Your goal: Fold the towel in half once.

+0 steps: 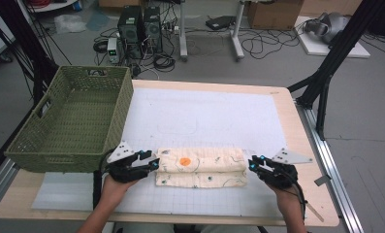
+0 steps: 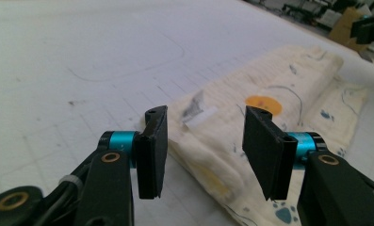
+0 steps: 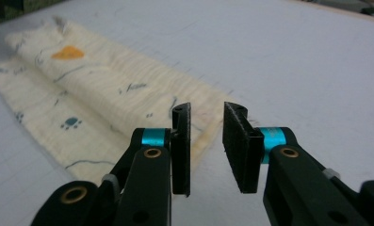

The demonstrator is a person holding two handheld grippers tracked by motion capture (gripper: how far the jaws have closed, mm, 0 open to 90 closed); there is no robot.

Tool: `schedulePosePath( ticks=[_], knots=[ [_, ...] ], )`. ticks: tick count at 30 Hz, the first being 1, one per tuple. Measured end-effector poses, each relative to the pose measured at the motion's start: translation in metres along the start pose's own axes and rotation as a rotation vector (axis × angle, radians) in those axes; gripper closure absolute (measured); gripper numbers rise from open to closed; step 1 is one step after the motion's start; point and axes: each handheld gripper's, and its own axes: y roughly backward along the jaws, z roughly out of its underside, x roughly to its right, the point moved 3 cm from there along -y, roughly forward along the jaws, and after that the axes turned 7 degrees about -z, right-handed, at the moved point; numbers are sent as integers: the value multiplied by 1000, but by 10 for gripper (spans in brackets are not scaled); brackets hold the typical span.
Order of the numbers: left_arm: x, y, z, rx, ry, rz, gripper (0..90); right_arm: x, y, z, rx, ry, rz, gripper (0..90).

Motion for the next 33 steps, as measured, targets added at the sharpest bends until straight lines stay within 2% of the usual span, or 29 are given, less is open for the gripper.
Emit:
schedulePosePath(
  ticks=[3, 4, 7, 10, 12, 13, 16, 18, 20, 25, 28, 32, 33],
  knots=[
    [-8, 0, 1, -3, 18, -23, 505, 7, 3, 1, 46, -57, 11, 665],
    [-10, -1, 1, -4, 19, -29, 505, 9, 0, 1, 46, -62, 20, 638],
    [-11, -3, 0, -2, 24, -39, 507, 8, -17, -3, 34, -96, 6, 579],
    [-10, -4, 0, -6, 12, -42, 508, 2, -38, -9, -25, -59, 1, 522],
    [-8, -6, 1, -15, -3, -44, 508, 2, -51, -9, -73, -58, -5, 518],
    [-7, -6, 1, -15, -4, -42, 508, 2, -56, -7, -101, -60, -13, 542],
    [-6, -7, 2, -25, -25, -45, 505, -2, -66, -3, -172, -25, -77, 805],
    [-6, -7, 2, -29, -32, -50, 505, -8, -64, -4, -178, 30, -101, 840],
    [-6, -7, 2, -28, -34, -53, 503, -12, -57, -5, -161, 55, -120, 842],
    [-7, -4, 0, -18, -42, -67, 495, -21, -31, -2, -103, 89, -177, 841],
    [-9, -3, -1, -14, -37, -75, 492, -25, -17, 8, -118, 111, -216, 837],
    [-10, -4, -1, -16, -34, -78, 488, -28, -9, 23, -173, 129, -273, 813],
    [-10, -4, -1, -14, -32, -78, 488, -28, -7, 25, -174, 132, -258, 769]
  ],
)
